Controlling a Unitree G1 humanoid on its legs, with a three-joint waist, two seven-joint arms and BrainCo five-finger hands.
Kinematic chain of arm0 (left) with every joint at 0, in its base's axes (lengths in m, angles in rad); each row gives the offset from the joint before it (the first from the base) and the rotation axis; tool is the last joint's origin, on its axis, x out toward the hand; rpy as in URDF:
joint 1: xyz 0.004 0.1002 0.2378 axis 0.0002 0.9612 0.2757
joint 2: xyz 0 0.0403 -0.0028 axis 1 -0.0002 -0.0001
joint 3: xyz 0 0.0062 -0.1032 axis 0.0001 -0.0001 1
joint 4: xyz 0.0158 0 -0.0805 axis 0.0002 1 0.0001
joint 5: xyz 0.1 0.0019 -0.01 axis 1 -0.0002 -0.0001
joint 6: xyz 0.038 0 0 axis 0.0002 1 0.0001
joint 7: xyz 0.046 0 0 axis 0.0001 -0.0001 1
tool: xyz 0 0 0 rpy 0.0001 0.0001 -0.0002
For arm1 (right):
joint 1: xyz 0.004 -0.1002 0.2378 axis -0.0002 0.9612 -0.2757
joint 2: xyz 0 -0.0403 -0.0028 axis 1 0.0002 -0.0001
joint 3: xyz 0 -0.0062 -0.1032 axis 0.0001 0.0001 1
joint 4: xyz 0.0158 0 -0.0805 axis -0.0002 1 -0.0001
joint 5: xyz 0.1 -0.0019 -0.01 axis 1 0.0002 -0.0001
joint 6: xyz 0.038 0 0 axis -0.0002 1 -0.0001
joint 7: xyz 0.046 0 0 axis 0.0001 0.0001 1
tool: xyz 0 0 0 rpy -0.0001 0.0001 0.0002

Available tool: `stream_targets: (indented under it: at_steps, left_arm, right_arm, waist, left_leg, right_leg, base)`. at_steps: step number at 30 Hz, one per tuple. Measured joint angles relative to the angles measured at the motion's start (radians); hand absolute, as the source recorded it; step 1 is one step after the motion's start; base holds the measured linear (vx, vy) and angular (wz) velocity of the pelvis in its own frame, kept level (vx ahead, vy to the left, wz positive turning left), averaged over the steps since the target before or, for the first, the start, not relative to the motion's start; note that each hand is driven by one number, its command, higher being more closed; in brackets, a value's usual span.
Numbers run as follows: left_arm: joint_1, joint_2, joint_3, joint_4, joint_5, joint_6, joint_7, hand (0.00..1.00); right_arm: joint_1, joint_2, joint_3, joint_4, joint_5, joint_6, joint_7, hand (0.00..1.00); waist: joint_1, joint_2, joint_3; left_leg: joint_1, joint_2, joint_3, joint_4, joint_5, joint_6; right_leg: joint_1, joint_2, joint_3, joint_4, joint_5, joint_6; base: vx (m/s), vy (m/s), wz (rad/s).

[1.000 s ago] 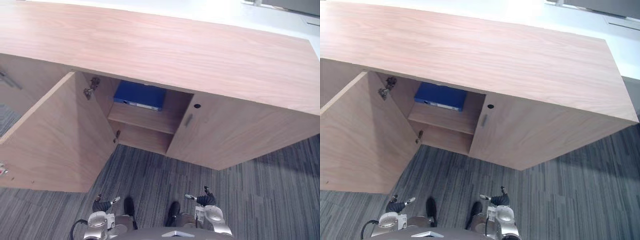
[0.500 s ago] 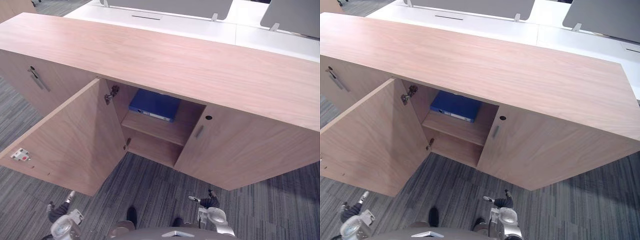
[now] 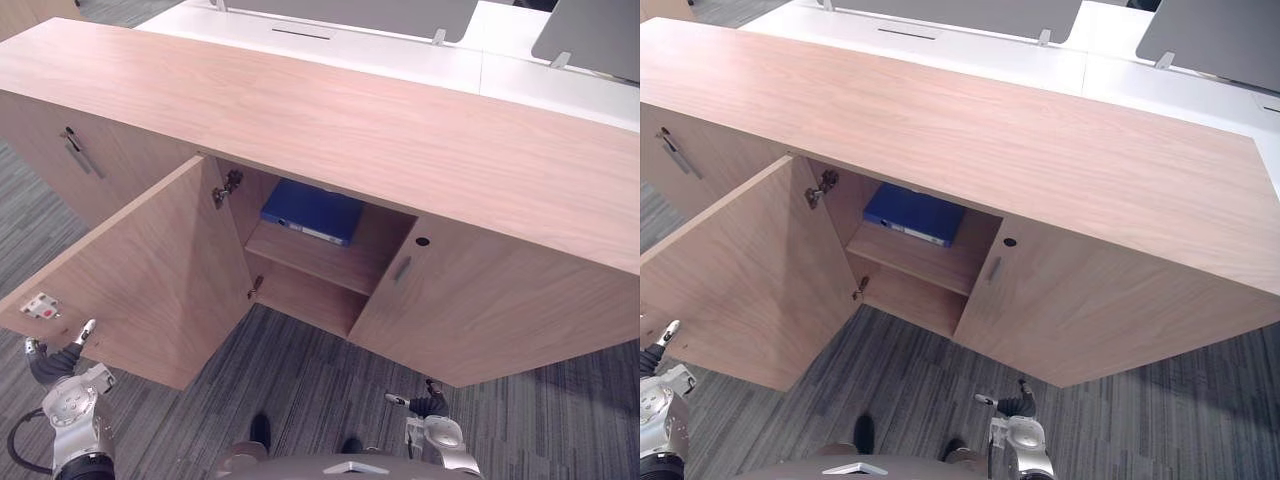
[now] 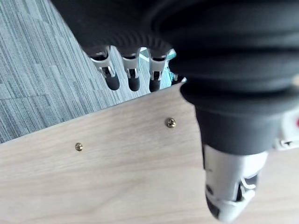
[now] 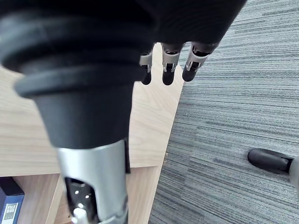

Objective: Walk over to the cabinet, pick up the folder, carry it to the office cabinet, place the folder inside the office cabinet, then close the office cabinet door

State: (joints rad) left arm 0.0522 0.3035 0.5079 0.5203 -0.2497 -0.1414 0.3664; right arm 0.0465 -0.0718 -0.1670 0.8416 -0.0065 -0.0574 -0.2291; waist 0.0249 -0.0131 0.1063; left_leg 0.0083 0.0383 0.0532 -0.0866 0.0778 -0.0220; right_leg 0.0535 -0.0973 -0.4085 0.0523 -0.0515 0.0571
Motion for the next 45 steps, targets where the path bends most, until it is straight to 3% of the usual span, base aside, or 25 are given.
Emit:
stream_targets:
  at_steps: [13,22,29,31,36,45]
  left_arm:
    - [0.033,0.030,-0.035,-0.090,0.039,0.001,-0.004,0.00]
    - [0.232,-0.066,-0.187,-0.298,0.039,-0.006,-0.021,0.00]
    - [0.348,-0.093,-0.422,-0.311,0.054,-0.006,-0.177,0.00]
    - [0.358,-0.103,-0.510,-0.311,0.076,-0.006,-0.229,0.00]
    - [0.316,-0.156,-0.685,-0.274,0.155,0.000,-0.337,0.00]
    - [0.187,-0.180,-0.768,-0.139,0.216,0.033,-0.346,0.00]
  right_arm:
    - [0.026,-0.002,-0.001,0.037,0.000,0.001,0.007,0.00]
    - [0.046,0.003,-0.002,0.044,-0.001,0.015,0.009,0.00]
    - [0.047,0.005,0.001,0.045,-0.002,0.017,0.010,0.00]
    - [0.050,0.006,0.008,0.045,-0.003,0.017,0.010,0.00]
    - [0.073,0.028,0.020,0.050,-0.011,0.019,0.009,0.00]
    - [0.069,0.033,0.026,0.058,-0.021,0.025,0.008,0.00]
  waist:
    - [0.021,-0.007,-0.003]
    - [0.046,-0.008,-0.004]
    - [0.055,-0.008,-0.004]
    - [0.048,-0.007,-0.005]
    - [-0.002,-0.001,-0.039]
    - [-0.051,0.005,-0.054]
  left_leg:
    - [0.006,0.014,0.013,0.000,-0.002,-0.003]
    - [-0.002,0.007,0.003,0.000,0.006,-0.003]
    - [-0.007,0.007,0.017,0.000,0.017,-0.008]
    - [-0.007,0.007,0.027,0.000,0.019,-0.007]
    - [-0.003,0.004,0.060,0.000,0.012,0.003]
    - [0.015,0.003,0.123,0.000,-0.005,-0.001]
  right_leg:
    - [-0.003,0.016,0.040,0.001,-0.004,-0.015]
    - [-0.011,0.015,0.066,0.007,0.001,-0.010]
    - [-0.023,0.015,0.106,0.002,0.003,-0.003]
    - [-0.032,0.018,0.139,0.001,0.005,0.000]
    - [-0.040,0.022,0.205,-0.024,0.010,0.008]
    - [-0.038,0.029,0.281,-0.068,0.057,0.013]
  base:
    - [-0.01,-0.002,-0.02]
    - [-0.01,0.009,0.05]
    - [-0.07,0.020,-0.03]
    - [-0.08,0.035,-0.12]
    - [-0.03,0.034,-0.22]
    - [0.03,0.008,-0.23]
